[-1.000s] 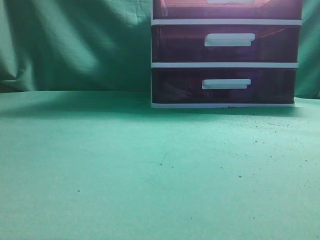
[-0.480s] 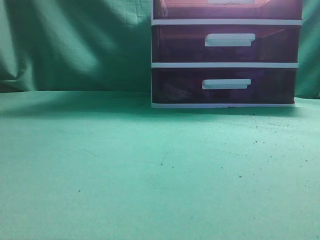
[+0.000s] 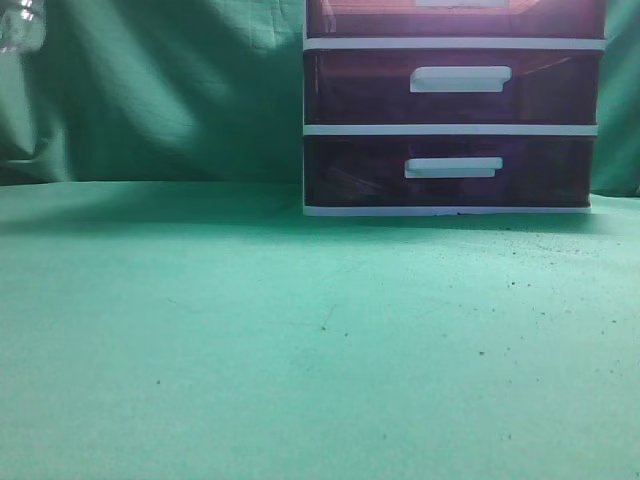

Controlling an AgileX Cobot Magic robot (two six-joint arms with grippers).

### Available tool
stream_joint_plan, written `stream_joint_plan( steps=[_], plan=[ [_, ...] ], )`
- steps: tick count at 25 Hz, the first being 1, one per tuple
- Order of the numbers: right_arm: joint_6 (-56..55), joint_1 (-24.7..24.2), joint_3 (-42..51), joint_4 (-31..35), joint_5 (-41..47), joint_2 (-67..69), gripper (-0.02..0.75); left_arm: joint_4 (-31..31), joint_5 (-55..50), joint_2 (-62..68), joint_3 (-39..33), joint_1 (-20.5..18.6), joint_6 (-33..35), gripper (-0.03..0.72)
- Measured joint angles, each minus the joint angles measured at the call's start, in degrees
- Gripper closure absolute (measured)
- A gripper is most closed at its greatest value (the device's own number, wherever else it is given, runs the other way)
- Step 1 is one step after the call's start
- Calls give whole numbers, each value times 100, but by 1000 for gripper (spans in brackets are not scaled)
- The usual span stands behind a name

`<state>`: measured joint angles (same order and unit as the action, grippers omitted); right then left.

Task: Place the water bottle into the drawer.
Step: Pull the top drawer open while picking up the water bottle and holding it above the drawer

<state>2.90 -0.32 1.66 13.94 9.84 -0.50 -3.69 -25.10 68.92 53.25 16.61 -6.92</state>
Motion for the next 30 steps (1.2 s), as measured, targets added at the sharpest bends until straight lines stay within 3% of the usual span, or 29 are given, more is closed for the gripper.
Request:
stream_joint_plan(
  steps=[5, 9, 14, 18, 23, 27, 30],
  plan=[
    [21, 0, -41, 431, -1981, 0, 738, 0, -580, -332, 232, 774, 197, 398],
    [628, 0, -1052, 359, -1110, 428, 738, 10, -644, -365, 280, 1215, 224, 398],
    [960, 0, -2486, 284, 417, 2153, 738, 10, -658, -365, 298, 1286, 224, 398],
    [1464, 30, -3065, 275, 257, 3503, 738, -2, -667, -365, 298, 1286, 224, 398],
    [4418, 747, -4204, 275, -120, 5061, 738, -2, -744, -365, 307, 1286, 237, 398],
    [6689, 1332, -4614, 275, -1351, 6267, 559, -2, -756, -365, 307, 1286, 237, 398],
    [7406, 1571, -4698, 275, -2842, 7101, 412, -2, -778, -365, 307, 1286, 237, 398]
  ],
)
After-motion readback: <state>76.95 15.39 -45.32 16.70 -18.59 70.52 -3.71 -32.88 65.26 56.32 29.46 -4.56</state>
